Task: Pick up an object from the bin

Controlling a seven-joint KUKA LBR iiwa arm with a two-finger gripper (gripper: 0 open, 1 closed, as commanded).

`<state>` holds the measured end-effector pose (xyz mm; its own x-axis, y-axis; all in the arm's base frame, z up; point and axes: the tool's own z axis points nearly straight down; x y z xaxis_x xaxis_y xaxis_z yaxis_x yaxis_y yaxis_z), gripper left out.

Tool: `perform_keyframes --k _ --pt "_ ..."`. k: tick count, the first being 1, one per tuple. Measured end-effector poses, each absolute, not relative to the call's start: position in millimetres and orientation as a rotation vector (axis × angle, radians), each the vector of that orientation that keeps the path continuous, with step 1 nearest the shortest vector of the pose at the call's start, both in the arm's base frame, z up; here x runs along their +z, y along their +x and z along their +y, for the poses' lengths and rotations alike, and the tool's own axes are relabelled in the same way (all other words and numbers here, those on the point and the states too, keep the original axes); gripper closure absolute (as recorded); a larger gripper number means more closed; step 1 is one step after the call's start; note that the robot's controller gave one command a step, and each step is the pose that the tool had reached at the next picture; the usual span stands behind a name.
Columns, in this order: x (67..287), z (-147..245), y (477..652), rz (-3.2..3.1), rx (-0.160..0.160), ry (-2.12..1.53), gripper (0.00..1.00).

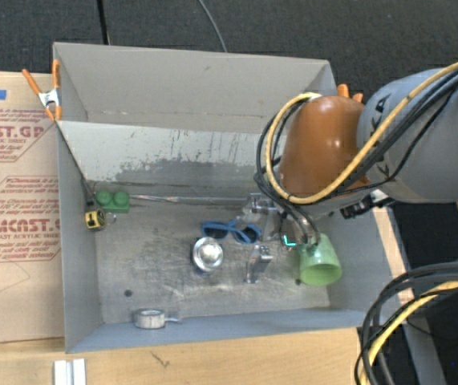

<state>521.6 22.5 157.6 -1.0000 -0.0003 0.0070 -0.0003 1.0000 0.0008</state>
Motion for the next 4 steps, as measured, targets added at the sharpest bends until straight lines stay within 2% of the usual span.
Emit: perform_keyframes --k 1,2,3,4 --pt "72 13 571.2 -3.15 -0.004 -0.074 0.0" --pt "76 13 571.1 -3.147 -0.004 -0.071 1.0" --pt "75 28 495.5 -3.161 -0.001 0.038 1.0" --pt "188 8 485.5 -3.146 0.001 0.145 1.0"
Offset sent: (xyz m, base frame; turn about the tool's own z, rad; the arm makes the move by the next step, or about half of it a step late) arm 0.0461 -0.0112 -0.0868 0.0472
